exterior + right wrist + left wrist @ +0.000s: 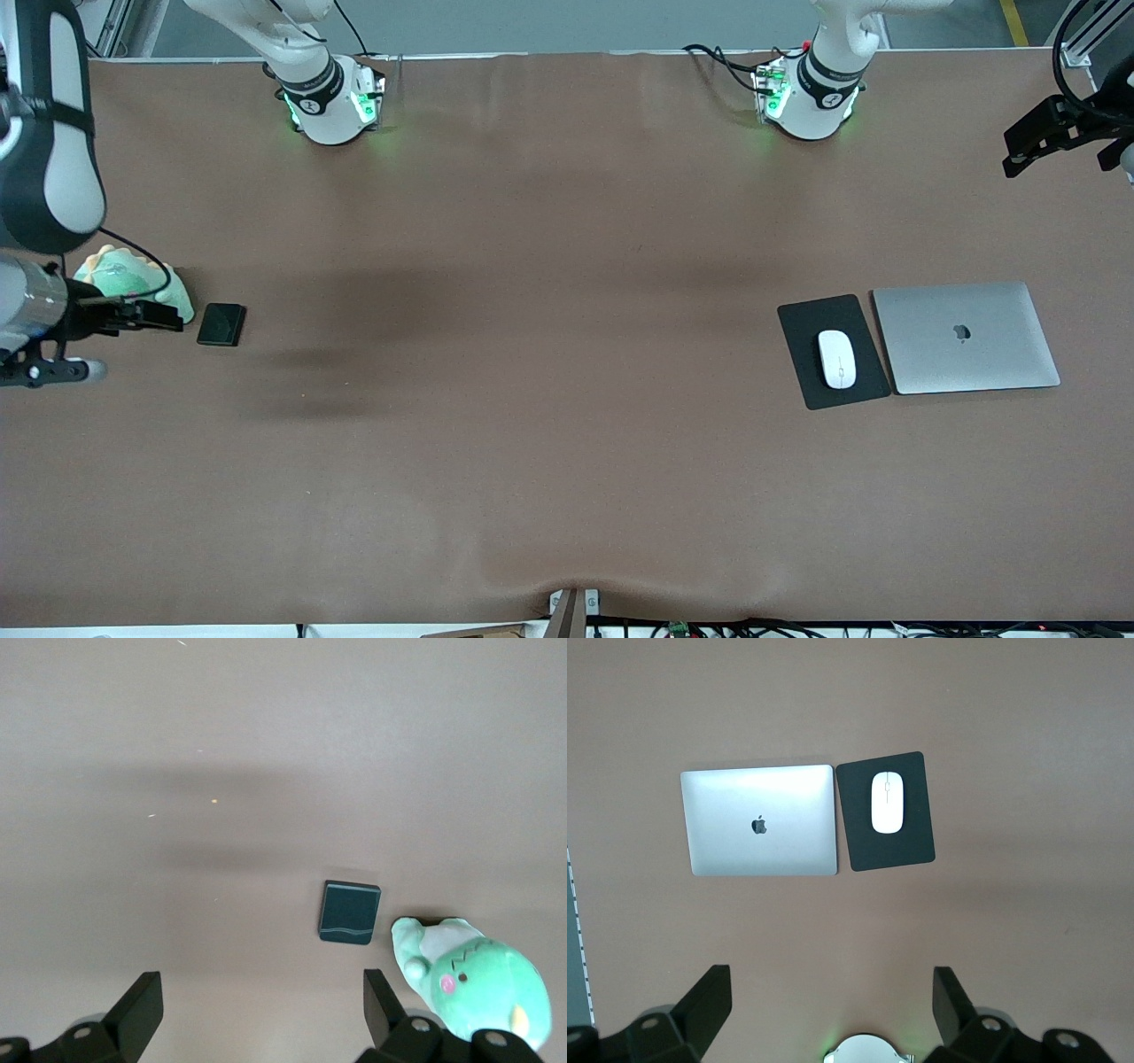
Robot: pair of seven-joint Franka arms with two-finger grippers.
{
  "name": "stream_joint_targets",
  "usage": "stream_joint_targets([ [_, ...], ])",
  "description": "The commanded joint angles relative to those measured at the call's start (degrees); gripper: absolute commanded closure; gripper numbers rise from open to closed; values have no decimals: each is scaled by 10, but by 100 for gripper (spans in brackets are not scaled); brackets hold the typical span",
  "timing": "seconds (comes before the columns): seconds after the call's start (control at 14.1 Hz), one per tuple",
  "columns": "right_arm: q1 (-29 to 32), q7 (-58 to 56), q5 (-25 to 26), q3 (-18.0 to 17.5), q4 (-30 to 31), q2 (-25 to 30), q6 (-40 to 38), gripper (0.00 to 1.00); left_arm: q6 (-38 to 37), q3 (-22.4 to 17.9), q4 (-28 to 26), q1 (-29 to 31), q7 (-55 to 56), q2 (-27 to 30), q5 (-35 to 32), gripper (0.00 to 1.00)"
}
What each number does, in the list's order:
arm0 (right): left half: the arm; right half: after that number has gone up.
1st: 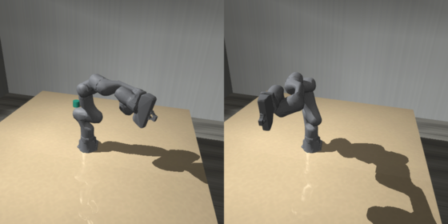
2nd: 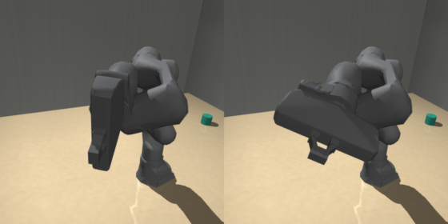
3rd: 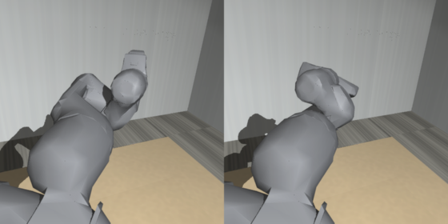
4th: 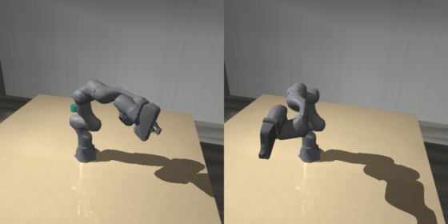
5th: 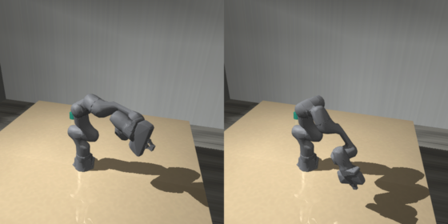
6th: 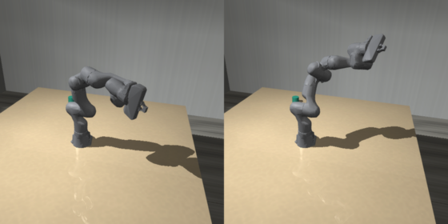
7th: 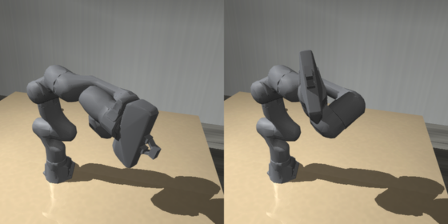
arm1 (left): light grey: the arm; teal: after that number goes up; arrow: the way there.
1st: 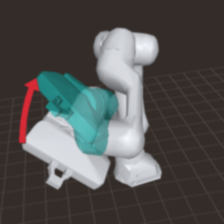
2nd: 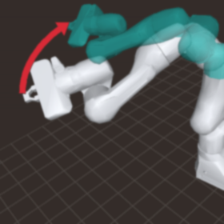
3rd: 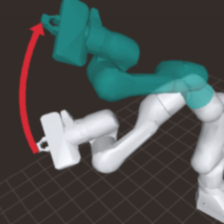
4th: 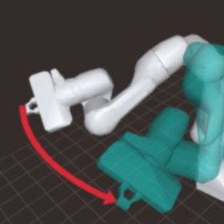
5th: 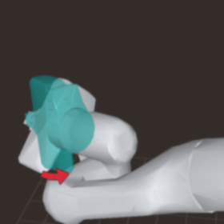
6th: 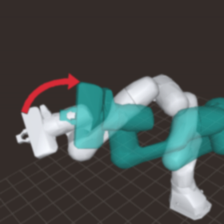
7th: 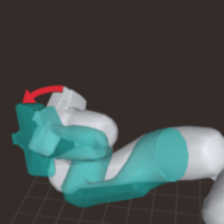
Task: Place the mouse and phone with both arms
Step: 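Open the right gripper and lift away from the phone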
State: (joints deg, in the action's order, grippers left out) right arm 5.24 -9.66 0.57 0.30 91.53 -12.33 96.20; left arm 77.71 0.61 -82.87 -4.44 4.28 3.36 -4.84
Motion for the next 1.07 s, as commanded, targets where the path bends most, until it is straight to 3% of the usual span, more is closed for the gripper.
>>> stream_joint_targets([
  [0.0, -8, 7, 4, -3, 14, 68, -38, 0, 0, -4, 3, 0, -15, 0, 12, 0],
  [0.57, -42, 134, -14, 3, 15, 156, -131, 0, -2, -5, -2, 1, -18, -2, 37, 0],
  [0.78, -77, 134, -15, 41, 15, 158, -135, 0, -2, -6, 0, 0, -38, -9, 34, 0],
  [1.0, -79, 126, -15, 47, 15, 159, -135, 0, -2, -6, 0, 0, -26, -10, 27, 0],
])
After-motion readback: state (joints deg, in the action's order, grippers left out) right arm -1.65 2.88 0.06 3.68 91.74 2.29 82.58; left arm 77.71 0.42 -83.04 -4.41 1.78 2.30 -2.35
